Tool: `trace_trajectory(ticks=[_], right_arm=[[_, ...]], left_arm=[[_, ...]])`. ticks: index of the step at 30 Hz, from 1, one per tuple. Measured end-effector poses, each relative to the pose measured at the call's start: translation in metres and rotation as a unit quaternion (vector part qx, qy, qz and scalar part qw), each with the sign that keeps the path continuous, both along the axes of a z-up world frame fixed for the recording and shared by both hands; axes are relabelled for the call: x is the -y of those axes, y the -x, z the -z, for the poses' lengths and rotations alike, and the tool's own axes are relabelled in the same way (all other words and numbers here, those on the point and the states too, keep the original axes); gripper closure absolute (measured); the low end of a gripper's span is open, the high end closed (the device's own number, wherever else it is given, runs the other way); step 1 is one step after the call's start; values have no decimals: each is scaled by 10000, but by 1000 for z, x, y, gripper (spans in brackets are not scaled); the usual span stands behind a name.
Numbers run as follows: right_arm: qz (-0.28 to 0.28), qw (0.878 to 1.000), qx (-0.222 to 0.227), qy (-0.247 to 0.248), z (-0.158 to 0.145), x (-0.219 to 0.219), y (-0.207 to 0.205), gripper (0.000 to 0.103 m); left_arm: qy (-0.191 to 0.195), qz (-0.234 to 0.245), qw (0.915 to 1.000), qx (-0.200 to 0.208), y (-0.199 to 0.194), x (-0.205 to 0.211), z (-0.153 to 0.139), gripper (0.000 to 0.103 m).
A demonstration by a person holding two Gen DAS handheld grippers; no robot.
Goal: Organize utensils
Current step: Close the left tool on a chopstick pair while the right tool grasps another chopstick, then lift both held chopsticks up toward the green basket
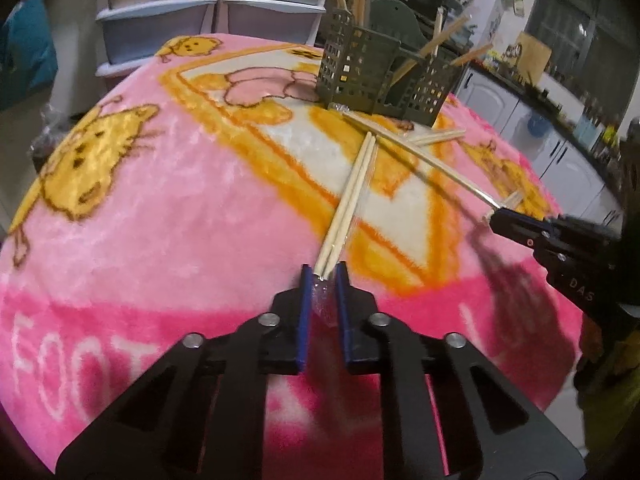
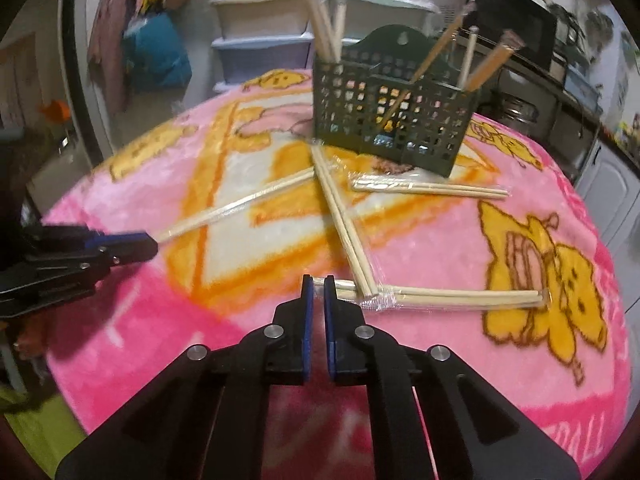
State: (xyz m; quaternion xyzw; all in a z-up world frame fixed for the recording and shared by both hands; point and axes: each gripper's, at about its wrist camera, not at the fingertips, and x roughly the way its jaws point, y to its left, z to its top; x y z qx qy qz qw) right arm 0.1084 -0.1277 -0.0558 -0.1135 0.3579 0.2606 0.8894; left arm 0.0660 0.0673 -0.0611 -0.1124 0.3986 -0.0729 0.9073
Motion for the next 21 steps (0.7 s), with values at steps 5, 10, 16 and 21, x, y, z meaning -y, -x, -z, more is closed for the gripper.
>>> trace_trajectory(ticks=[5, 10, 16, 21], right_arm=[[96, 9989, 16, -460, -20, 17, 3, 99], [210, 9958, 154, -883, -45, 33, 6, 99], [365, 9900, 267, -1339, -68, 52, 6, 99], [421, 9866, 403, -1522, -84, 59, 5, 99]], left_arm=[[141, 1, 9997, 192, 4, -1, -14, 99], [204, 13, 9984, 525, 9, -2, -38, 100], [303, 76, 9954, 904, 11, 3, -69, 100], [334, 210, 9926, 1151, 10, 11, -90, 100]])
